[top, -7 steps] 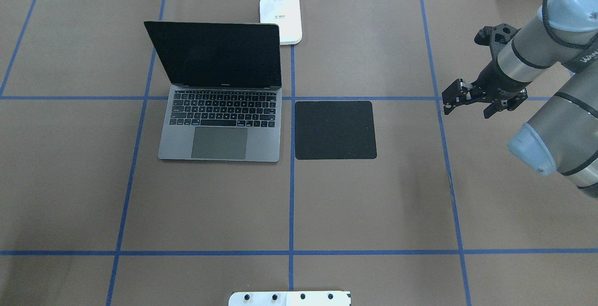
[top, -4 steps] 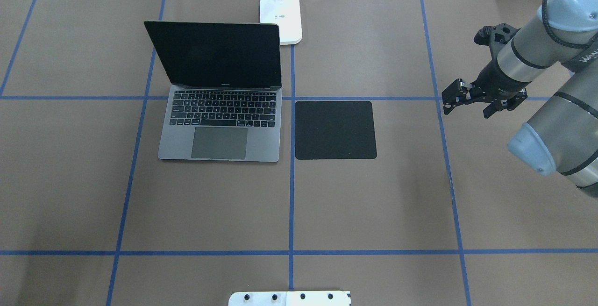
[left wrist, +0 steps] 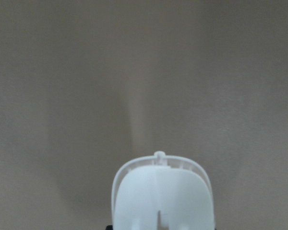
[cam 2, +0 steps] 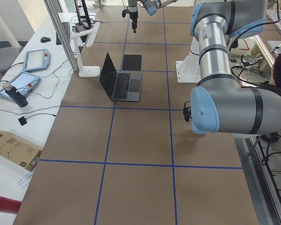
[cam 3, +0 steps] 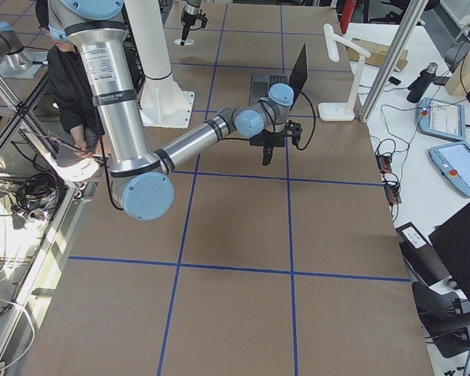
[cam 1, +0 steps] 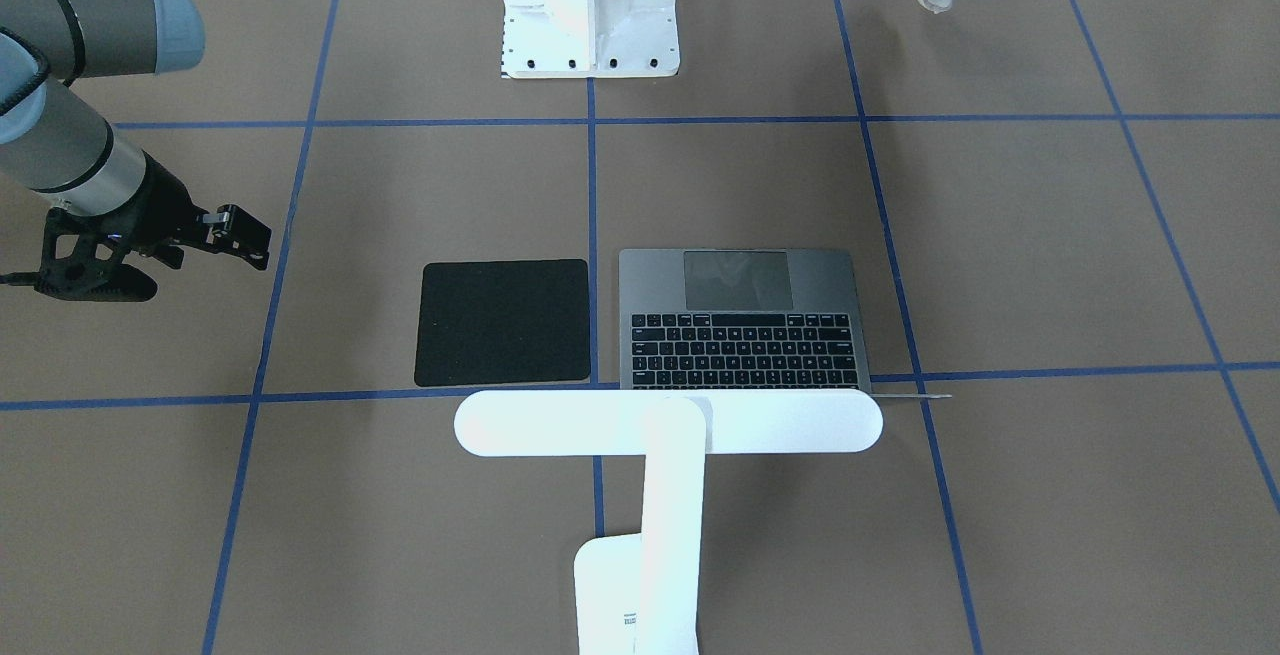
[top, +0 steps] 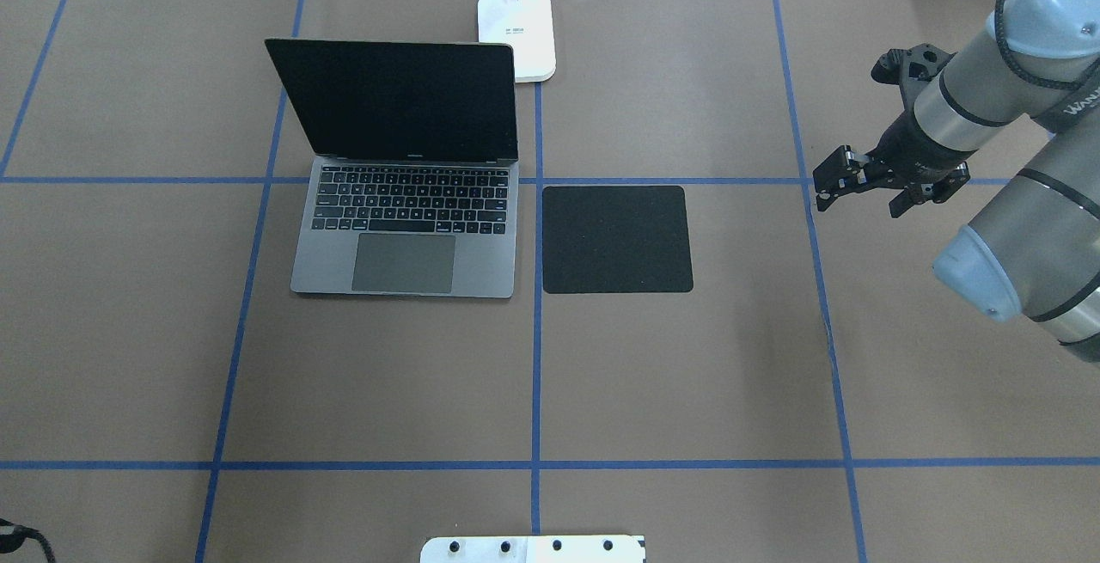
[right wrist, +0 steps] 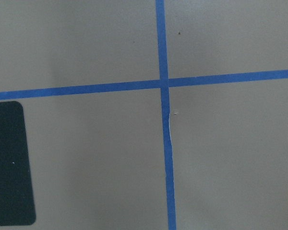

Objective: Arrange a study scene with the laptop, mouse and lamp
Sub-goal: 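Carry the white mouse with the left gripper over the black mouse pad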

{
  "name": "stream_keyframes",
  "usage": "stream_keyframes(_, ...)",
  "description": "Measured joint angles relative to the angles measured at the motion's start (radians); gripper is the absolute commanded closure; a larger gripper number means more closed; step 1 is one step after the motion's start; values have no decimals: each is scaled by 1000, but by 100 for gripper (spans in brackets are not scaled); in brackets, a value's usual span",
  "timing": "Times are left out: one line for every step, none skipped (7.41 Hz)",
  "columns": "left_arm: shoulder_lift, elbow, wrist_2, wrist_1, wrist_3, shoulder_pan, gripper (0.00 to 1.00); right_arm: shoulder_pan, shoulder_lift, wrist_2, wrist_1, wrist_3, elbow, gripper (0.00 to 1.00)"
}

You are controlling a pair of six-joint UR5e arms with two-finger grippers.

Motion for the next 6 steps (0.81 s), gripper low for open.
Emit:
stream_keyframes(-101,-41,-61,153,-3,-76,90,2,-4,0,-1,0,4,0)
stream_keyframes(-216,-59,-116,295,3,-156,90,4,-17,0,-1,0,10,0)
stream_keyframes(-340,-66,-155,436,24,-230,90,5,-30,-1,0,-1,14,0)
stream_keyframes(-496,-63,-192,616,69,-311,90,7,-40,-1,0,-2,15,0)
stream_keyframes(-695,-40,-222,832,131,-396,90,14,-47,-3,1,-3,17,0)
stream_keyframes(-891,10,-236,1019,189,-463,90,26,-59,-4,1,-3,24,0)
